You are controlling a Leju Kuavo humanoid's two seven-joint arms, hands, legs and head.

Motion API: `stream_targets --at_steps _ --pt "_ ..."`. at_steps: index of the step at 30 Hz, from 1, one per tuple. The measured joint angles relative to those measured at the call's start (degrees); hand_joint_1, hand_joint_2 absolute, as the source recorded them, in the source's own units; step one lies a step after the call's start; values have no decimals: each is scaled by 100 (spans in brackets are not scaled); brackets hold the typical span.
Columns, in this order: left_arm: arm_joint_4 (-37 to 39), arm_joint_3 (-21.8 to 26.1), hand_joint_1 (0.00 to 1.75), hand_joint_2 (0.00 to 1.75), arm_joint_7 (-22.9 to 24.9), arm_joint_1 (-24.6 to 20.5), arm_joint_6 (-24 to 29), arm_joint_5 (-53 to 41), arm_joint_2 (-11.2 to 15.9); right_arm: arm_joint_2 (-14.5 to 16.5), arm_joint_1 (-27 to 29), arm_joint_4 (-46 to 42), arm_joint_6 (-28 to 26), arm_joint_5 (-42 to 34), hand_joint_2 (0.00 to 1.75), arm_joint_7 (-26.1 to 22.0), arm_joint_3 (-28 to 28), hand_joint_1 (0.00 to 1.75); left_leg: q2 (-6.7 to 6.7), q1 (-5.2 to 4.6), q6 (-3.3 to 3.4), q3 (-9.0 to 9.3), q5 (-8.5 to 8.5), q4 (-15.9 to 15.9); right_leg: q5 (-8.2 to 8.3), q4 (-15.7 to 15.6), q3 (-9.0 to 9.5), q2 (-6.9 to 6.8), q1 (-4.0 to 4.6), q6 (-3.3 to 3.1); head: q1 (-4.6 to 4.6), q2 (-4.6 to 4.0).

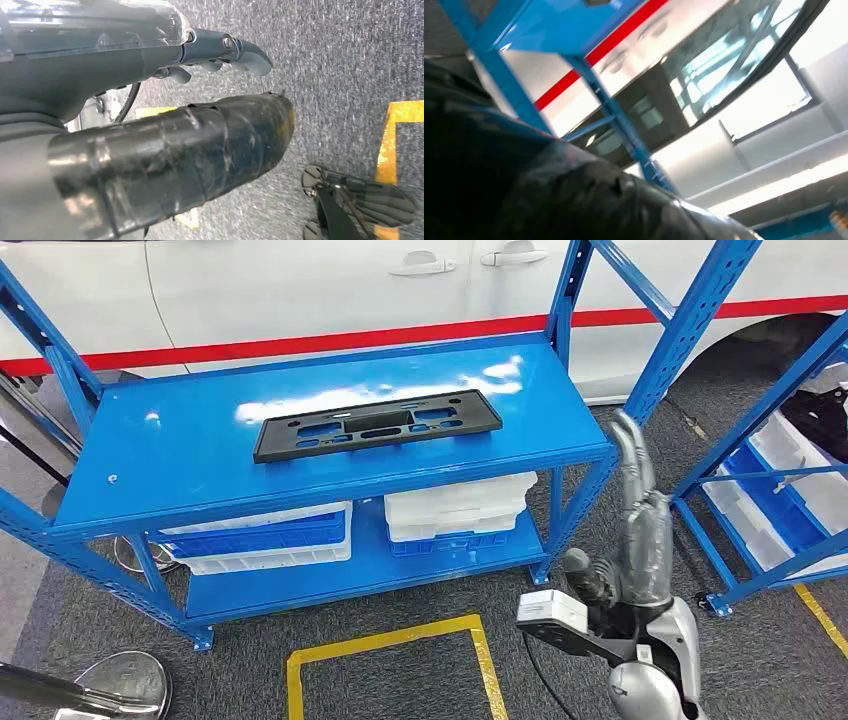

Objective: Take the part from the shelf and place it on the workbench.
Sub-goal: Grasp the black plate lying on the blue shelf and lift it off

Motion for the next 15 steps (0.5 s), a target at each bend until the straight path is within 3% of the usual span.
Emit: stream_targets --at_steps 10,15 --pt "0 -182 0 0 115 -47 -252 -257 197 -129 -1526 1796 643 588 0 747 636 0 0 -3 -1 -3 7 1 4 0 -5 -1 -3 -3 0 0" --pt "2 -259 0 0 124 -54 -280 -279 271 -156 -2107 2753 701 620 0 760 859 0 -9 -3 0 -8 8 3 4 0 -9 -11 -3 -3 0 0"
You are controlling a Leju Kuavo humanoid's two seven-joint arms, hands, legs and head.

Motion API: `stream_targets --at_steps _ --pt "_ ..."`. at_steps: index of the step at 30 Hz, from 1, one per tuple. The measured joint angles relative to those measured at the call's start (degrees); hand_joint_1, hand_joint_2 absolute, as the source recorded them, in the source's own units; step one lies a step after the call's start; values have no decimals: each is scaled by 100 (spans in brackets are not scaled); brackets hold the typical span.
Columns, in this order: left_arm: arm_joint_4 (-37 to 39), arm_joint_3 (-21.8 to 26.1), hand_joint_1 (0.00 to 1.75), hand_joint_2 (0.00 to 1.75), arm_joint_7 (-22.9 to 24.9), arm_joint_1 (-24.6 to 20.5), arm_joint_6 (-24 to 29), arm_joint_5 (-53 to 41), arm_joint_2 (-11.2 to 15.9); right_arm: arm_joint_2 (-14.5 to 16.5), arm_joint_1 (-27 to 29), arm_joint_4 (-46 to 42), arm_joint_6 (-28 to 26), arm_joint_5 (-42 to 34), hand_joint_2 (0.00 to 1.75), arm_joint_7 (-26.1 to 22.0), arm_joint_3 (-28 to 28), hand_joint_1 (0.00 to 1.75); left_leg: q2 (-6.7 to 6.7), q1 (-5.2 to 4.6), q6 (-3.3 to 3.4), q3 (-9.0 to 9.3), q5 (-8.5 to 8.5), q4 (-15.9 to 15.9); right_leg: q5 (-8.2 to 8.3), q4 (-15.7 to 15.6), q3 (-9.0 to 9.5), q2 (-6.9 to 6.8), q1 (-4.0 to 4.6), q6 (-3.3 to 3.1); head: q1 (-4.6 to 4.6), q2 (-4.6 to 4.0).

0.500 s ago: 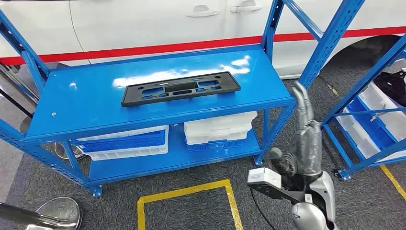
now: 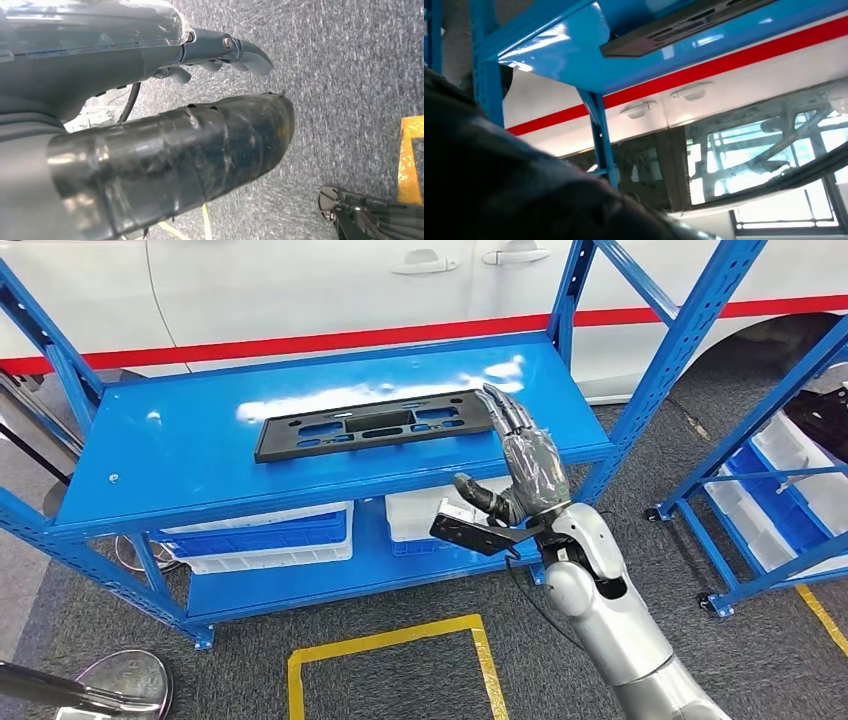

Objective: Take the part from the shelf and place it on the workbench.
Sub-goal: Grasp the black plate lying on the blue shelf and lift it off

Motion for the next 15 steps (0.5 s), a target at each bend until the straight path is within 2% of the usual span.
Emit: stream_targets --at_steps 8,12,15 --pt "2 -55 0 0 14 7 -33 -35 16 -1 -182 360 47 37 0 106 99 0 -1 1 -1 -10 -1 0 -1 0 -10 -1 0 0 0 0" --pt "2 -89 0 0 60 -3 -87 -141 32 16 -511 921 100 212 175 308 159 0 -1 1 -2 -9 2 0 0 1 -7 3 0 0 0 0" --pt "2 -119 0 0 185 -7 -109 -163 54 117 -825 1531 52 399 175 311 187 0 -1 1 -5 -9 8 0 4 1 -5 1 1 -2 0 0"
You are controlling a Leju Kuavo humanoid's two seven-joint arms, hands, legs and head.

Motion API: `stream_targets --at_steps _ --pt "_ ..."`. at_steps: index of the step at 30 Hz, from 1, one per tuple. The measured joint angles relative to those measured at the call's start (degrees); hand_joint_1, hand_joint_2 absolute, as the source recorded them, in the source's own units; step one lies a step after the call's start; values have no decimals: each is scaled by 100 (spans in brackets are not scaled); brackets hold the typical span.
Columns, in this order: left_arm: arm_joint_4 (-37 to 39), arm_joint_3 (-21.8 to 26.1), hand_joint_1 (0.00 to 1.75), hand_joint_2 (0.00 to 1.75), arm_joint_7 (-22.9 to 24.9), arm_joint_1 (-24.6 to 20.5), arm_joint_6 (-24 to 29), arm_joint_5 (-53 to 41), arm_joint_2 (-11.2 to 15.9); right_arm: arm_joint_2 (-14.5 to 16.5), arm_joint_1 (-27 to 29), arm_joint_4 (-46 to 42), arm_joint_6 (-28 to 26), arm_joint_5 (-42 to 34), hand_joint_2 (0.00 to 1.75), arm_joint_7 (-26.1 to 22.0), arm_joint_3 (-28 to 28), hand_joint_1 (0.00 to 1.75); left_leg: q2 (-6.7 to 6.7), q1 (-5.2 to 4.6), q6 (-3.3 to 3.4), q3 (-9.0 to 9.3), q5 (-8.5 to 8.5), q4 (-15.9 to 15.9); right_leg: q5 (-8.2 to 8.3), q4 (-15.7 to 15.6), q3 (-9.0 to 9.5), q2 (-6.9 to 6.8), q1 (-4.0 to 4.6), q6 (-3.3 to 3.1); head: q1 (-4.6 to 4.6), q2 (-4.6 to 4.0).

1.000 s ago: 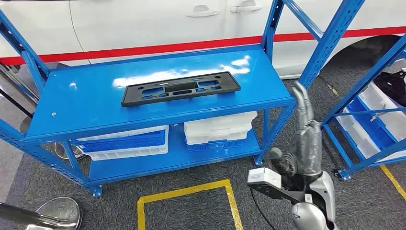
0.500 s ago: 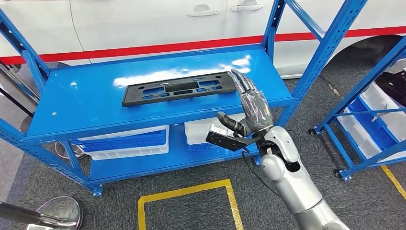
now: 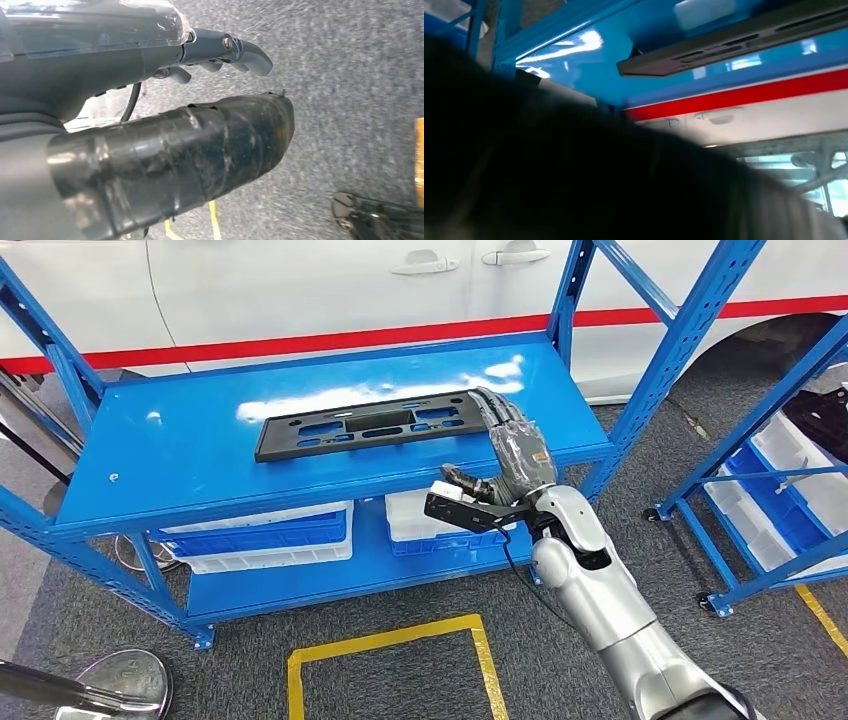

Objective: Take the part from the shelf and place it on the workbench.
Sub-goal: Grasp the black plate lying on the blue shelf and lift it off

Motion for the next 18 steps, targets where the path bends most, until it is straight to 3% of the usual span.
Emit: stream_targets --at_steps 7,18 --pt "0 -34 0 0 168 -4 -169 7 27 321 -469 1089 70 127 175 -23 87 0 -2 0 0 -2 4 0 3 1 -3 -3 -1 0 0 0" --pt "0 -43 0 0 188 -3 -217 10 28 536 -623 1506 275 184 175 -21 222 0 -1 0 0 -5 5 0 4 1 -6 -3 0 0 0 0"
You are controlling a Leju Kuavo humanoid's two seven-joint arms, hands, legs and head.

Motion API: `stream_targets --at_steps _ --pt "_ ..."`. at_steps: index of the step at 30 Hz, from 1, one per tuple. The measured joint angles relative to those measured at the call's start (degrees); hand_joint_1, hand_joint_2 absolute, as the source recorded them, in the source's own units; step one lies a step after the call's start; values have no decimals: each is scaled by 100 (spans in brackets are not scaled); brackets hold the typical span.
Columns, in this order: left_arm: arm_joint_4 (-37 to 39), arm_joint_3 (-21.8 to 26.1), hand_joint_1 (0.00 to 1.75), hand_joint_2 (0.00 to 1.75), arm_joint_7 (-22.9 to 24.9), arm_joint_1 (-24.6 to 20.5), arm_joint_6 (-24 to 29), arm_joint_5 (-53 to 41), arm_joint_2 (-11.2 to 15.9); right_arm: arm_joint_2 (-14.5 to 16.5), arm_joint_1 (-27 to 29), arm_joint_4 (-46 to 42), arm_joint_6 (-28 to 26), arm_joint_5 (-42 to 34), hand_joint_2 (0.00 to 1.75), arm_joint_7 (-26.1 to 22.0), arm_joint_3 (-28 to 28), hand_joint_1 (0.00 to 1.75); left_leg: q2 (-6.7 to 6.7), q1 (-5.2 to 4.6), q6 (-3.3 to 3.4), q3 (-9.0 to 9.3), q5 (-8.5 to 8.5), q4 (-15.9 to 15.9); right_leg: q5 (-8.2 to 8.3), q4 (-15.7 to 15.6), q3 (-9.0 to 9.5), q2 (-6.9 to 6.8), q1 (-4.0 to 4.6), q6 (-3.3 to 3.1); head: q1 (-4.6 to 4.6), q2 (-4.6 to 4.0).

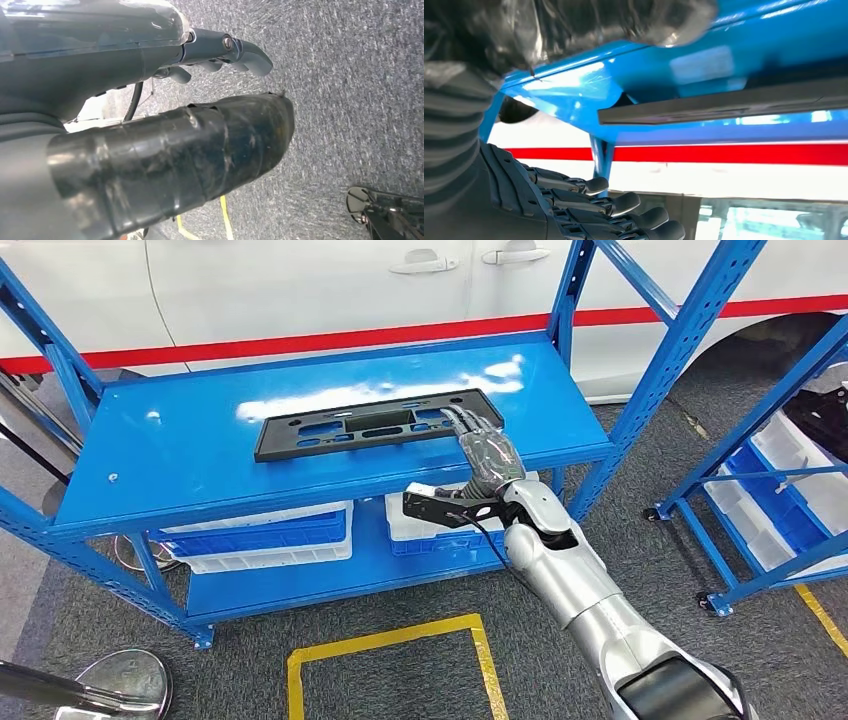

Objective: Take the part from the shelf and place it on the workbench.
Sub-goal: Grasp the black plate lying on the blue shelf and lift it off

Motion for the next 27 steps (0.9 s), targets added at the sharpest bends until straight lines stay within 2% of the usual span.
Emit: stream_targets --at_steps 11,27 --pt "0 0 0 0 -31 0 -15 -20 -2 177 -11 -202 138 -42 175 -59 212 0 1 0 0 -1 0 0 0 0 -3 0 0 0 0 0" --pt "0 0 0 0 -93 3 56 -26 -2 211 78 -758 245 -104 175 -80 455 0 2 0 0 -1 0 0 0 0 -3 1 0 0 0 0"
